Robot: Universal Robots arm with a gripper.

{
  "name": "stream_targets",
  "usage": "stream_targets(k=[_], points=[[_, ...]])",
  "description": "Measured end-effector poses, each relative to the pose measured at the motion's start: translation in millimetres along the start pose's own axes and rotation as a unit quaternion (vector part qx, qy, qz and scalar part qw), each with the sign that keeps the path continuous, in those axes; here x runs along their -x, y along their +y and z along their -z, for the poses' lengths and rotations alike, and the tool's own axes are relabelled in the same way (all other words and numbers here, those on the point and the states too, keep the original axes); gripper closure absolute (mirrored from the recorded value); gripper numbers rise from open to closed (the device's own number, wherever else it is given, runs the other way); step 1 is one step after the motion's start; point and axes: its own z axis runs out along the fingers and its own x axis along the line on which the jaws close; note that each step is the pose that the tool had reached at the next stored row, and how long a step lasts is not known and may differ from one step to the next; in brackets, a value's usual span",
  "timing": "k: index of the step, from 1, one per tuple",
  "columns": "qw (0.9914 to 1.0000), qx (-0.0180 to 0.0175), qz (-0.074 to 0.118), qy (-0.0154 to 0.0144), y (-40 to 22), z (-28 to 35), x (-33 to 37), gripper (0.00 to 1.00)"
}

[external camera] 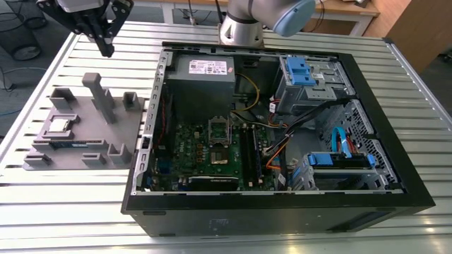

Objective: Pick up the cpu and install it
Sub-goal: 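Reach for the cpu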

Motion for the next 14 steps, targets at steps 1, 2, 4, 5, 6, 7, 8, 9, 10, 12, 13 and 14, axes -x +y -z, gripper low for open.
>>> stream_targets(k=[1, 2, 4, 5, 6, 7, 8, 9, 10, 12, 13, 14], points=[[1.00000, 0.0001, 0.000, -0.0003, -0.3, 0.0, -3.3, 0.89], [1.00000, 0.0001, 0.000, -0.0006, -0.5, 0.0, -6.3, 0.89], [1.00000, 0.0001, 0.000, -0.0010, -1.0, 0.2, -12.3, 0.89], [1.00000, 0.0001, 0.000, -0.0012, -1.2, 0.2, -15.0, 0.89], [1.00000, 0.0001, 0.000, -0.0013, -1.3, 0.2, -17.4, 0.89], [1.00000, 0.0001, 0.000, -0.0014, -1.5, 0.3, -19.6, 0.89], [1.00000, 0.0001, 0.000, -0.0015, -1.7, 0.3, -22.0, 0.89], [1.00000, 0.0002, 0.000, -0.0016, -1.9, 0.3, -24.5, 0.89], [1.00000, 0.0001, 0.000, -0.0017, -2.1, 0.3, -27.0, 0.89], [1.00000, 0.0002, 0.000, -0.0018, -2.4, 0.3, -31.0, 0.89], [1.00000, 0.0002, 0.000, -0.0018, -2.5, 0.3, -32.5, 0.89], [1.00000, 0.0002, 0.000, -0.0018, -2.6, 0.4, -33.8, 0.89]])
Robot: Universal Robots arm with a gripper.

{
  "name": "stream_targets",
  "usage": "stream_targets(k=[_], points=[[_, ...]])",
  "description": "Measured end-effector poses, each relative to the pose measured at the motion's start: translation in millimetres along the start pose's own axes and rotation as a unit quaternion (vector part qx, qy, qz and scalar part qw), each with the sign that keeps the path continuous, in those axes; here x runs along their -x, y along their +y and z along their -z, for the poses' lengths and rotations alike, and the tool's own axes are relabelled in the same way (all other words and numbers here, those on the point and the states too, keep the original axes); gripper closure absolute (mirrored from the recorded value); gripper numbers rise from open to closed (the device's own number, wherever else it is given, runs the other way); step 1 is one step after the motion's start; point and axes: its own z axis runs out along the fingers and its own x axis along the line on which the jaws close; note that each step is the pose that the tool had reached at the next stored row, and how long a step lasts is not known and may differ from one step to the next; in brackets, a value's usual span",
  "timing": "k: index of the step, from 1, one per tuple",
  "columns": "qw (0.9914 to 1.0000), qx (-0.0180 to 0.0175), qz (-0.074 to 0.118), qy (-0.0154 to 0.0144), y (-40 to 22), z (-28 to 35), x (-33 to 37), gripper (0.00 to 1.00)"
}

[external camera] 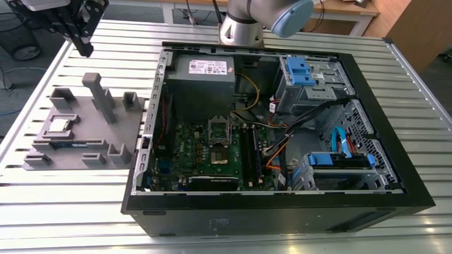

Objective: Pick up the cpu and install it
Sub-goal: 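Reach for the cpu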

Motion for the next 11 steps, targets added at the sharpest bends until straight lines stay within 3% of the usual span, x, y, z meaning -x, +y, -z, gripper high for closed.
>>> stream_targets(k=[11], points=[[1.00000, 0.0000, 0.000, 0.0001, -0.2, 0.1, -2.9, 0.89]])
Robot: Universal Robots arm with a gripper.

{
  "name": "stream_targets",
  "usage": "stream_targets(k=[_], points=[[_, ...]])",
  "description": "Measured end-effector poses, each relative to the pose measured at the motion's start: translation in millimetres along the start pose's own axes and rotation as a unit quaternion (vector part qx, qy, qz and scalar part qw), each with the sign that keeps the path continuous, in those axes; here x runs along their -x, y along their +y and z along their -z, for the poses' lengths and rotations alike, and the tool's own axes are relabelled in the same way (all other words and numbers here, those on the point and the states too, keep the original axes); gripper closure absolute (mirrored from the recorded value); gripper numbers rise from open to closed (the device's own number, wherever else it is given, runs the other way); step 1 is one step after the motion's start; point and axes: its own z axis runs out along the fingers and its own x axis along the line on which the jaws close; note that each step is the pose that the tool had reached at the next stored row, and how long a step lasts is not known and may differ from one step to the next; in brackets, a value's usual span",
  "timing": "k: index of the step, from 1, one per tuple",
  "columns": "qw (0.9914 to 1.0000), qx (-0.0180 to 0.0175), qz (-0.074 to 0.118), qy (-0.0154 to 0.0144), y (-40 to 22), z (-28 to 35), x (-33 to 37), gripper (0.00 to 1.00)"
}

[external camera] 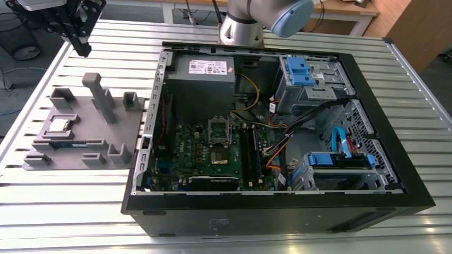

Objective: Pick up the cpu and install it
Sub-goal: 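Reach for the cpu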

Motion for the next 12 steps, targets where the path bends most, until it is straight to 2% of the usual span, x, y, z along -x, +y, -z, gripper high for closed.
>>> stream_targets(k=[12], points=[[1.00000, 0.0000, 0.000, -0.0001, -0.9, 0.5, -12.3, 0.89]])
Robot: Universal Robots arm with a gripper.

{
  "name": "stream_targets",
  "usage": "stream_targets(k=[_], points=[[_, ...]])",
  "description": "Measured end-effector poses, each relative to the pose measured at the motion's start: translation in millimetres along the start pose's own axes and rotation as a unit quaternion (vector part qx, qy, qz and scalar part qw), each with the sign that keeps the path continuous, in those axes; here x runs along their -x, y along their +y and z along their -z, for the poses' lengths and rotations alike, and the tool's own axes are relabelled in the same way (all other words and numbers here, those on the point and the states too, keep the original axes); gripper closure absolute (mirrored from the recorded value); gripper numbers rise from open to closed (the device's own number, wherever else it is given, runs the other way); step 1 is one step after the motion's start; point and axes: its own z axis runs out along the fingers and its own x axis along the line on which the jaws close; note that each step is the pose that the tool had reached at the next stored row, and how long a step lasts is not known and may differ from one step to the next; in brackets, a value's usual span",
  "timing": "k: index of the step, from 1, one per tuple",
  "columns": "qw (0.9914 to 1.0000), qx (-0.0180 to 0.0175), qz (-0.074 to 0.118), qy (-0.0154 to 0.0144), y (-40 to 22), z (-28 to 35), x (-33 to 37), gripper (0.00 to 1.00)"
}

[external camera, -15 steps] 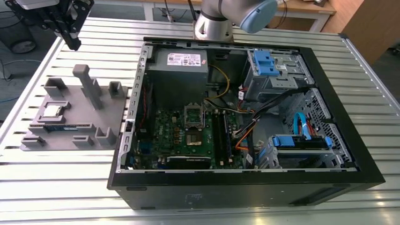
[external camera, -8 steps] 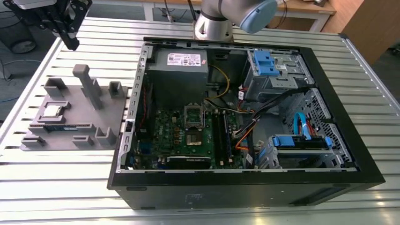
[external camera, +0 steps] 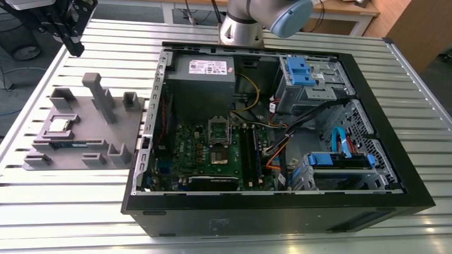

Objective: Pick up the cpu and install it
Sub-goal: 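Reach for the cpu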

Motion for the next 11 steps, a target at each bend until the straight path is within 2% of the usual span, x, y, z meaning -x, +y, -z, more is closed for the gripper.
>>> stream_targets(k=[11], points=[[1.00000, 0.0000, 0.000, -0.0001, -1.3, 0.7, -18.1, 0.89]])
